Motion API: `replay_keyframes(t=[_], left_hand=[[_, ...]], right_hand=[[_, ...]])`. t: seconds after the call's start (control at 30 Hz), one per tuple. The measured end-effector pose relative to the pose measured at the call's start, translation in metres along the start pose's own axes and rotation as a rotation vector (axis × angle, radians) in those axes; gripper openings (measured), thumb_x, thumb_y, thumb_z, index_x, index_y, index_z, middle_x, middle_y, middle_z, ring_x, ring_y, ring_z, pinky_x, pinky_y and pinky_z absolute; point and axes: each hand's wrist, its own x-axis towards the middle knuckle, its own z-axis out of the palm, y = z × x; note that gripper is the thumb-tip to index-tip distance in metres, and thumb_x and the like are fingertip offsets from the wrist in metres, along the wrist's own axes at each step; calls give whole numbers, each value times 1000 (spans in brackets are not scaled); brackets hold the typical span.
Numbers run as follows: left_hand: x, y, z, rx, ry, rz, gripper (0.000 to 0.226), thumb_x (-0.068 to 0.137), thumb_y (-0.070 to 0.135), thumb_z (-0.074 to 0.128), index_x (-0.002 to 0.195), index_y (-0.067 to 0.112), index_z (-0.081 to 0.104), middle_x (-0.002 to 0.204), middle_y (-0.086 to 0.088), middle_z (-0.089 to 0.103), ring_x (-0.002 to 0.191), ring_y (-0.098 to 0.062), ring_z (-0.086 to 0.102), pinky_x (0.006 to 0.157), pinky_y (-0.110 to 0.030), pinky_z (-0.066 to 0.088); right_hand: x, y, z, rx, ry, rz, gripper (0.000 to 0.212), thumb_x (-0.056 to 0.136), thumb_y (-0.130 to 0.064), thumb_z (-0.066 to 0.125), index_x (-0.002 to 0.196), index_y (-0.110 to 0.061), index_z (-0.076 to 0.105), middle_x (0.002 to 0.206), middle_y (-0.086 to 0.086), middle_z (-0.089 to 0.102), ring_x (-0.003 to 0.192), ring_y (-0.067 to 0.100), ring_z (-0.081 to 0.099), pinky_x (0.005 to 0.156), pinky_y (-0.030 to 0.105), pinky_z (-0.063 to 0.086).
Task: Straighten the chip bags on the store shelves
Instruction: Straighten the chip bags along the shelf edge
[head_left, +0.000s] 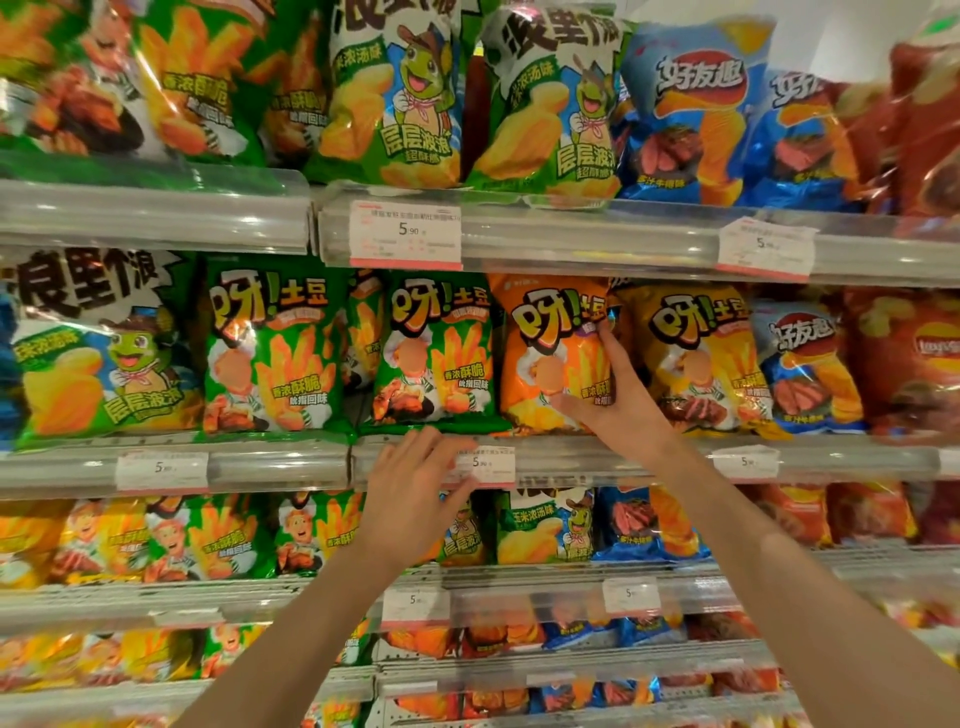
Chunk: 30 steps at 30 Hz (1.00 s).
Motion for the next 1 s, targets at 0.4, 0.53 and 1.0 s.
replay_keyframes(t=[0.4, 0.53, 1.0], left_hand=[[-25, 4, -6, -33, -49, 32, 50, 93, 52, 51, 133, 22, 58, 112, 1, 55, 105, -21, 50, 87, -38, 43], [-51, 9, -2, -59, -78, 57, 50, 95, 49, 50, 137, 22, 55, 128, -1, 53, 117, -25, 50, 94, -39, 42], [-106, 49, 2, -257, -135, -285, 60, 96, 62, 38, 147, 30, 43, 154, 0, 39, 141, -24, 36, 111, -52, 35]], right_hand=[[-86, 22, 38, -449, 199, -93, 98, 86, -76, 52, 160, -35, 3, 170, -5, 0, 156, 12, -2, 126, 48, 14], [-136, 42, 60, -482, 161, -66, 91, 87, -79, 44, 159, -38, 6, 169, -7, -2, 156, 12, -5, 126, 49, 11], [-225, 78, 42, -401, 94, 279, 80, 87, -81, 29, 156, -41, 25, 166, -7, 19, 153, 14, 14, 123, 42, 20]])
